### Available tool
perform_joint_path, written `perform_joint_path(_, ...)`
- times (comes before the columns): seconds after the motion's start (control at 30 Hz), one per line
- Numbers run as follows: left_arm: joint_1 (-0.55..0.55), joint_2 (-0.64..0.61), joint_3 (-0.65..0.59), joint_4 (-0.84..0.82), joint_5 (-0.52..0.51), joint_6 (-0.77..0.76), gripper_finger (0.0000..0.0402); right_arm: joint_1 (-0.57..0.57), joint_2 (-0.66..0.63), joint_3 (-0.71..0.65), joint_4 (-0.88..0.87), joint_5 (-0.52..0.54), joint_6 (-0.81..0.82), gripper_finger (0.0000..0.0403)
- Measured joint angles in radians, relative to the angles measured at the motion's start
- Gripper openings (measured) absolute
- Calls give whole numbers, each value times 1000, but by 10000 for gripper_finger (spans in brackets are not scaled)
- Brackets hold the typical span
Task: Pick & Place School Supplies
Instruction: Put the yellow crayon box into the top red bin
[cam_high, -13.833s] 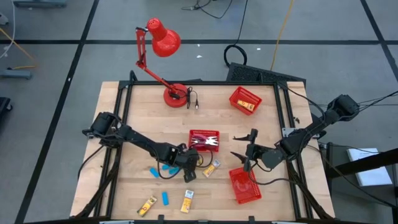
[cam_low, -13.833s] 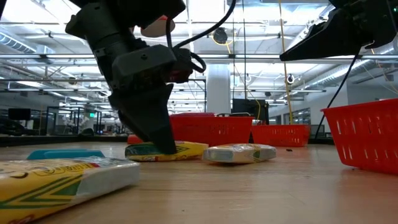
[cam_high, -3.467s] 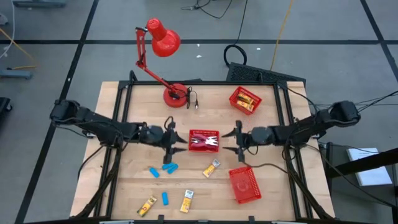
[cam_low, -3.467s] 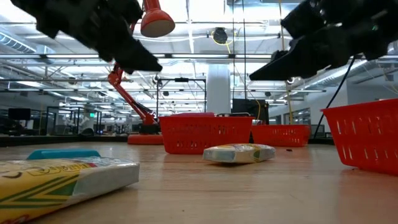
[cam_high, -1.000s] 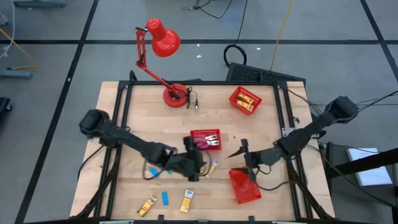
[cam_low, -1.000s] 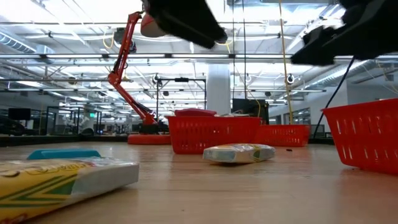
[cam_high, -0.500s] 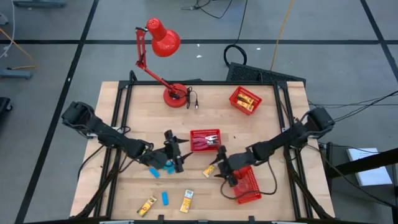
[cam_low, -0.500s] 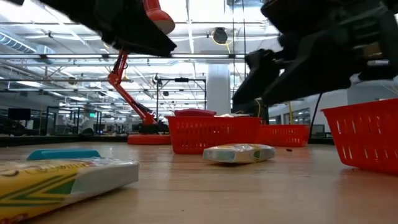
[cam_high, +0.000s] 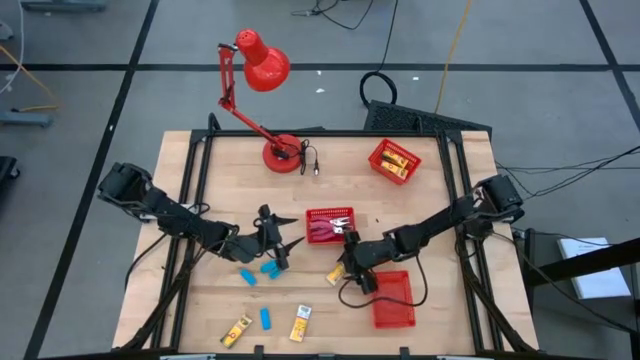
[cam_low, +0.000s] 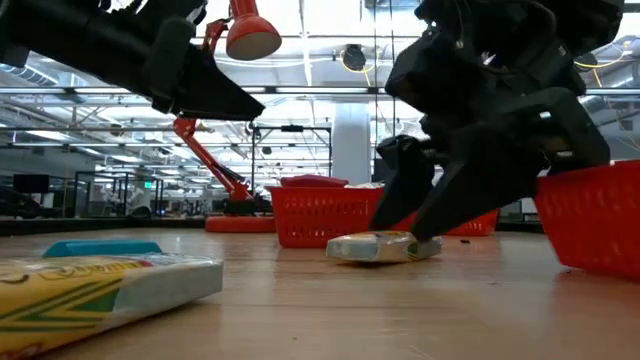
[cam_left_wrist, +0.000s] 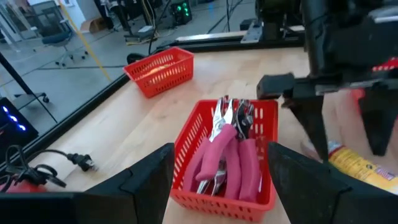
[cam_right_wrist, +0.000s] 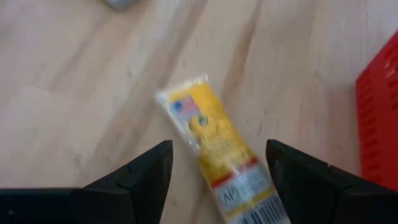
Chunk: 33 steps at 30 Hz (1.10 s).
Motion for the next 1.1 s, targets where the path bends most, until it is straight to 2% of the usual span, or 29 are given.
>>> perform_joint_path(0.23,0,0,0,4,1,4,260,1,10,-1,-32,13,-17,250)
perform_joint_path(0.37,0,0,0,2,2,4,260,3,11,-1,-35,30,-24,229)
perform_joint_path(0.5,0,0,0,2,2,5,260,3,11,-1,-34,33,-29,185)
perform_joint_path(0.7,0,0,0,-2,1,6,260,4,11,-1,-29,30,-24,73)
perform_joint_path(0.73,0,0,0,-2,2,6,260,5,11,-1,-28,30,-23,65)
perform_joint_path(1.1,0,0,1,-7,1,6,259,80,-8,-1,40,30,-10,65)
